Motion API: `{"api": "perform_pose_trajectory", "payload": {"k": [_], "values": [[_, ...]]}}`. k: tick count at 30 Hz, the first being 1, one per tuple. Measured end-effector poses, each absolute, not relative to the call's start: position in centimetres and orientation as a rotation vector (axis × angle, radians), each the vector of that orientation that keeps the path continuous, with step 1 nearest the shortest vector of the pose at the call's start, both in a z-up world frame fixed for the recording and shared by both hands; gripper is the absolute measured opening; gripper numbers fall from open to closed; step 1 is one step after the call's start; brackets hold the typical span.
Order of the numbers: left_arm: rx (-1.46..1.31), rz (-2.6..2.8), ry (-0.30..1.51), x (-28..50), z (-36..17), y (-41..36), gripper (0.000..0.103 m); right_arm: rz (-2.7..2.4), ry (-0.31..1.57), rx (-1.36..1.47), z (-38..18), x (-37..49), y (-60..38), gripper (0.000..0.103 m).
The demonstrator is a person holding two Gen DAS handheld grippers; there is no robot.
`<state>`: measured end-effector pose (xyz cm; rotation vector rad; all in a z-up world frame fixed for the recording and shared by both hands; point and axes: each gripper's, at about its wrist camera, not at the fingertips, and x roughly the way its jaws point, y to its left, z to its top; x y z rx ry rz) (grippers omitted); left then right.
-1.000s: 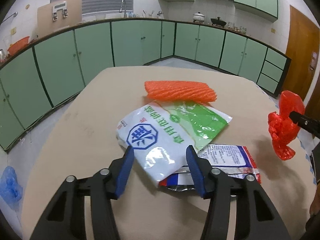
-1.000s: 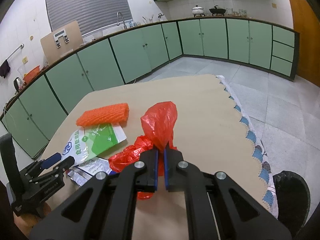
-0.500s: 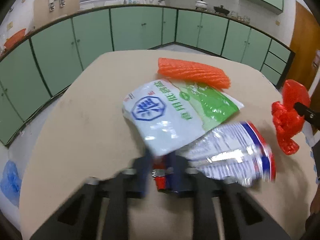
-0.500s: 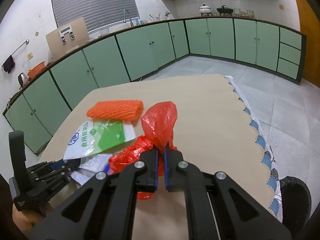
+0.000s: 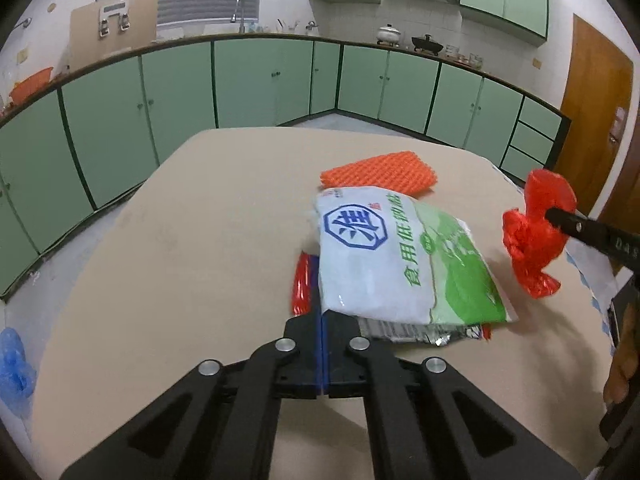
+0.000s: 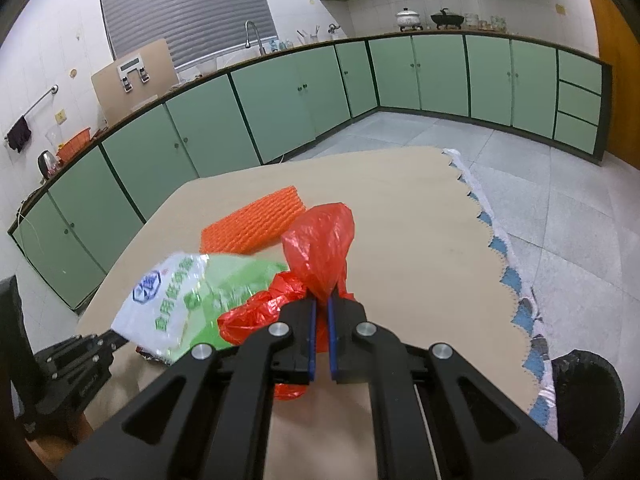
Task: Collect trash
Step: 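Carry the salt bag and red bag over the black bin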
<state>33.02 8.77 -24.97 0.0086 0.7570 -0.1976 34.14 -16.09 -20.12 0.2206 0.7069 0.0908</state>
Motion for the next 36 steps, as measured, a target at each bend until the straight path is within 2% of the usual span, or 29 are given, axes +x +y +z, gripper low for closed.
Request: {"api": "perform_pose_trajectory", "payload": {"k": [20,28,36], "values": [[0.004,-0.251,0.669,27.3,-17.1,5.4,0.000,0.008,0.591,0.234,-12.2,24.6,-23.1,0.004],[0.033,-0.357,0.646,24.8,-15.0,-0.7,0.000,-0.091,0.565,0.236,-11.0,19.0,-28.5,0.004],[0.079,-0.495,0.647,22.8,-14.8,-9.3,0.000,-0.239,0.571,0.282,-12.3,13.0,-36.7,0.004]]}}
